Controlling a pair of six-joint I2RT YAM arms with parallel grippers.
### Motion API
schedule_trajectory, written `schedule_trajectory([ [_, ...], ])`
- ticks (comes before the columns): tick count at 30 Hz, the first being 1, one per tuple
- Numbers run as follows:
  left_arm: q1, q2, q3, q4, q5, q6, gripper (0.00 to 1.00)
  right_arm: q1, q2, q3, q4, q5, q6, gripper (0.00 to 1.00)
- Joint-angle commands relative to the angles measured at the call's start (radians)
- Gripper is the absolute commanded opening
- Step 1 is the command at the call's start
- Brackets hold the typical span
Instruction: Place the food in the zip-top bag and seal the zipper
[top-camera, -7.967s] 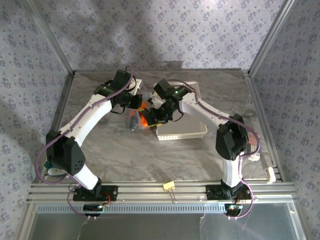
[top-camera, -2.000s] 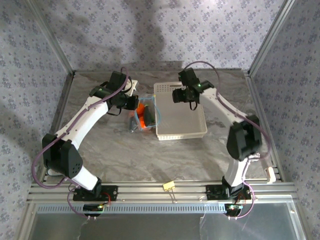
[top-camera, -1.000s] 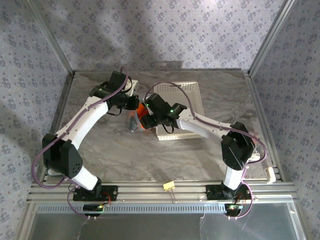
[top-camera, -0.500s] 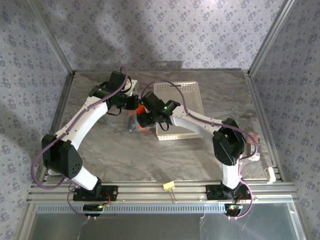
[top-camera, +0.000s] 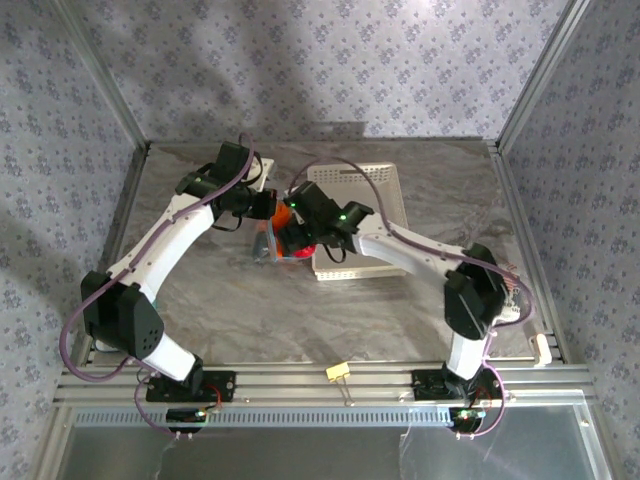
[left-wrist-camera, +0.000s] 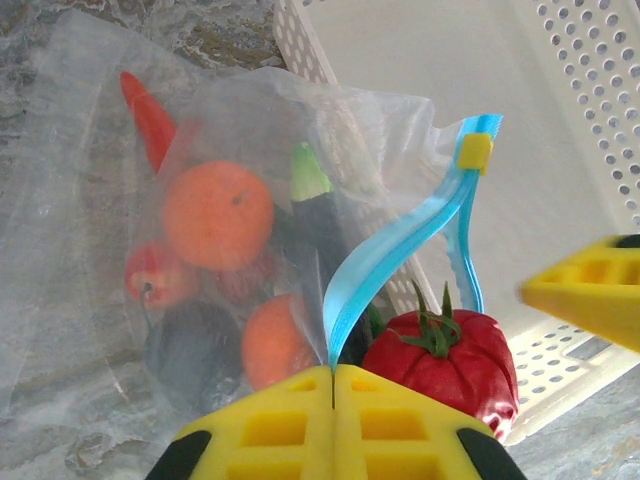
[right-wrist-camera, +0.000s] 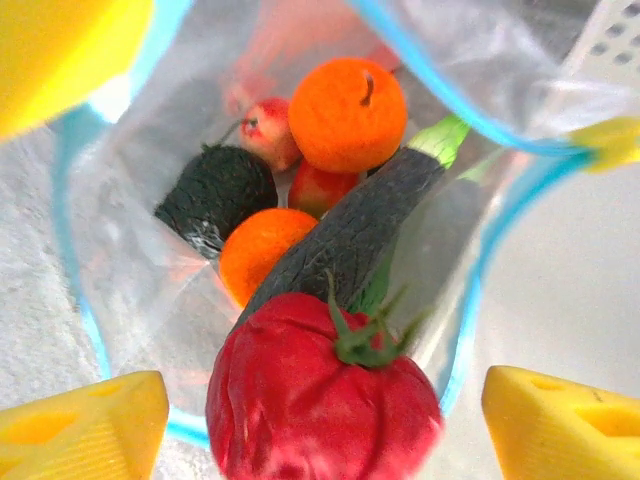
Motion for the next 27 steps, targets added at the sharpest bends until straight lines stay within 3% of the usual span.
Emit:
schedule_trajectory([
  [1,0.001,-0.039,0.007,-0.005,0.019,0.003,0.02,-0.024,-0.151,-0.061,0.050,0.030,0.017,0.79],
  [4,0.002,-0.041,0.003,-0.002,0.019,0.001,0.01,-0.069,-0.176,-0.081,0.011,0.031,0.018,0.61],
  [9,0.001,-0.047,0.000,0.002,0.019,-0.002,0.01,-0.106,-0.119,-0.081,-0.016,-0.027,-0.013,0.40],
  [12,0.001,-0.048,0.001,0.000,0.019,-0.003,0.01,-0.100,-0.062,-0.062,-0.009,-0.047,-0.018,0.40],
  [16,0.001,-0.048,0.001,-0.002,0.018,-0.004,0.01,-0.091,-0.007,-0.043,0.032,-0.063,-0.010,0.49],
  [27,0.001,-0.037,0.009,-0.007,0.015,0.000,0.01,-0.083,0.105,0.012,0.091,0.006,0.010,0.49],
])
